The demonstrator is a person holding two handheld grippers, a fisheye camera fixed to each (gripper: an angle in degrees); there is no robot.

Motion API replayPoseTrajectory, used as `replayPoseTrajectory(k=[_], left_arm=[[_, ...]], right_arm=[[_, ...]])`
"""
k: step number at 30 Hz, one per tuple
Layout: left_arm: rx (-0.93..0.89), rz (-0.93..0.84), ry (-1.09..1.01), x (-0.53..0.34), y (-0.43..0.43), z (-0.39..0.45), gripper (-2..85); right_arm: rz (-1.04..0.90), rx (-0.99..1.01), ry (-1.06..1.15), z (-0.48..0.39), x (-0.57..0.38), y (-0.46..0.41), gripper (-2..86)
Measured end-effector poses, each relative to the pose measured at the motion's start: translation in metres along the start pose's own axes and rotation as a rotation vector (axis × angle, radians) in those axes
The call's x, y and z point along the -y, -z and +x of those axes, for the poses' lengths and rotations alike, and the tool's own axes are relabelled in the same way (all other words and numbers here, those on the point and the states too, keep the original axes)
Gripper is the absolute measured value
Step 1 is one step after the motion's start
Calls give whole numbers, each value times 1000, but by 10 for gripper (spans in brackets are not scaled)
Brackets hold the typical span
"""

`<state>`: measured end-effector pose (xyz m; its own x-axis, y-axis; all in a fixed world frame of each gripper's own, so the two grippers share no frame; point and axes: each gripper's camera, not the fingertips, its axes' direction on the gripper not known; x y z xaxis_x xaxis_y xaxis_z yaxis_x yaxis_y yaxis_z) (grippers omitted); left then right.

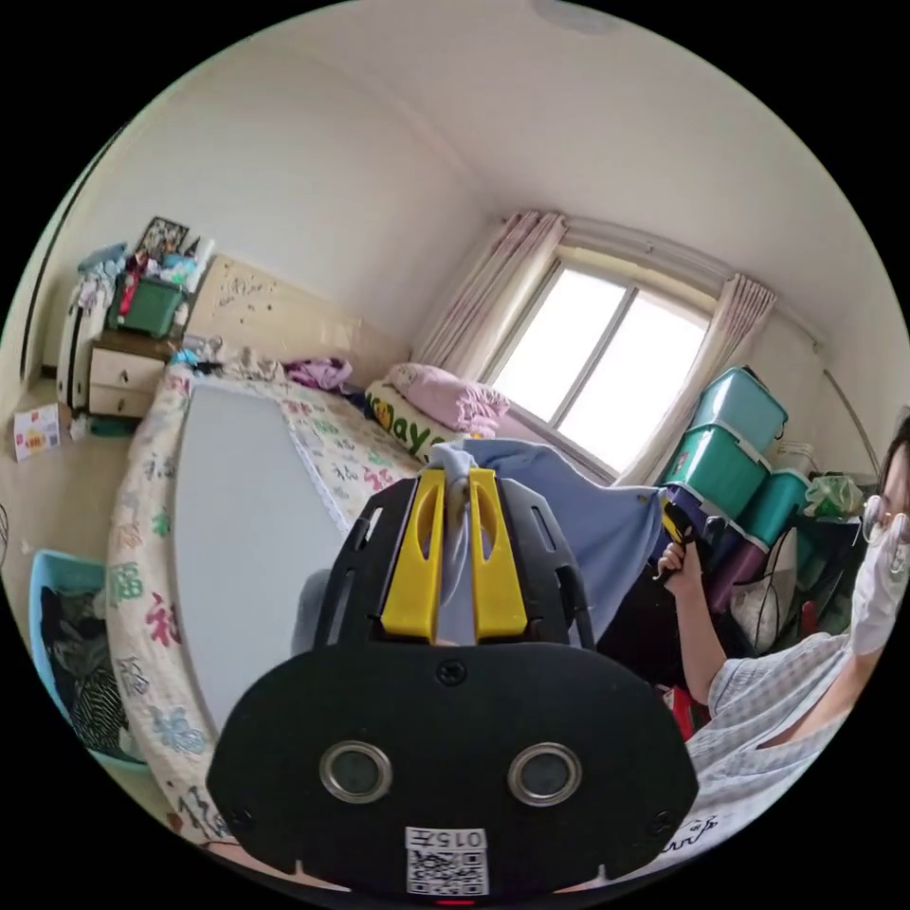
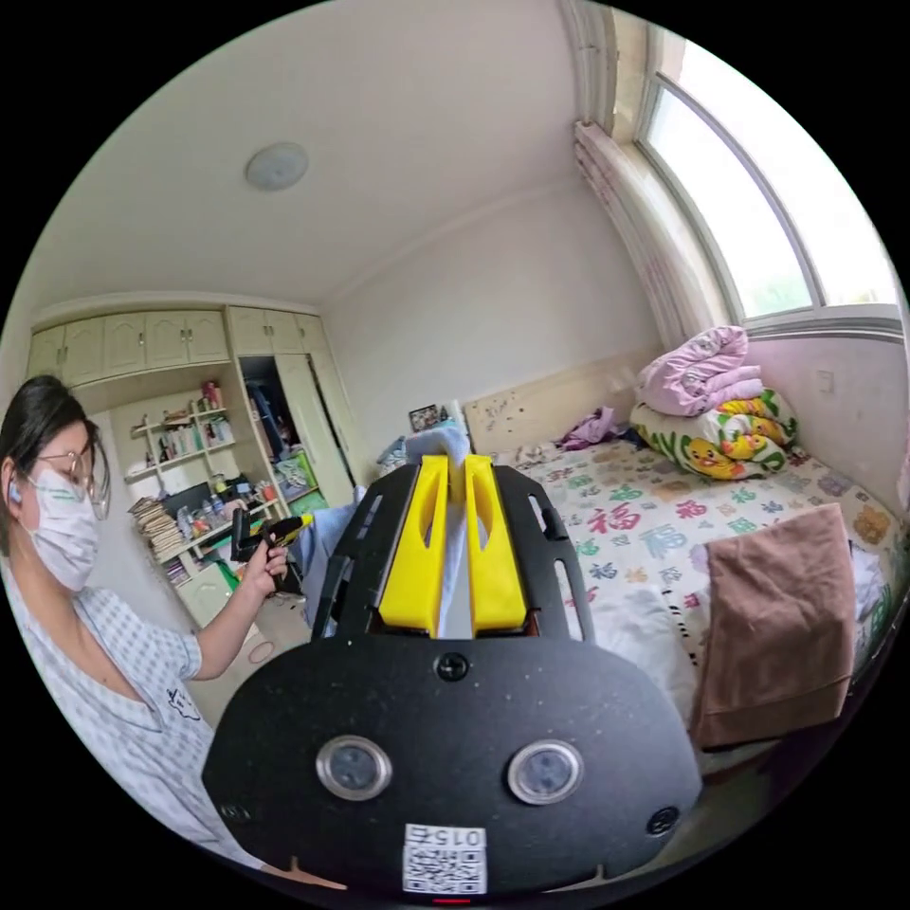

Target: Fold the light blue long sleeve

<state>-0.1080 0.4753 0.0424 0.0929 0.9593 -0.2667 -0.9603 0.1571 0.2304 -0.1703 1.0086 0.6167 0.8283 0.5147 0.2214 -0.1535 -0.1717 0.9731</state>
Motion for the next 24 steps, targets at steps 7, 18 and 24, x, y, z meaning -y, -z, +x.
replayPoseTrajectory(k=[7, 18, 24], left_arm=[[84, -84, -128, 34, 28, 2, 42], [106, -727, 28, -154, -75, -95, 49], [97, -461, 187, -173, 39, -142, 62]], right_arm=[[-177, 46, -178, -1, -63, -62, 28], [-720, -123, -392, 11, -157, -149, 37], [-633, -223, -312, 1, -78, -152, 38]])
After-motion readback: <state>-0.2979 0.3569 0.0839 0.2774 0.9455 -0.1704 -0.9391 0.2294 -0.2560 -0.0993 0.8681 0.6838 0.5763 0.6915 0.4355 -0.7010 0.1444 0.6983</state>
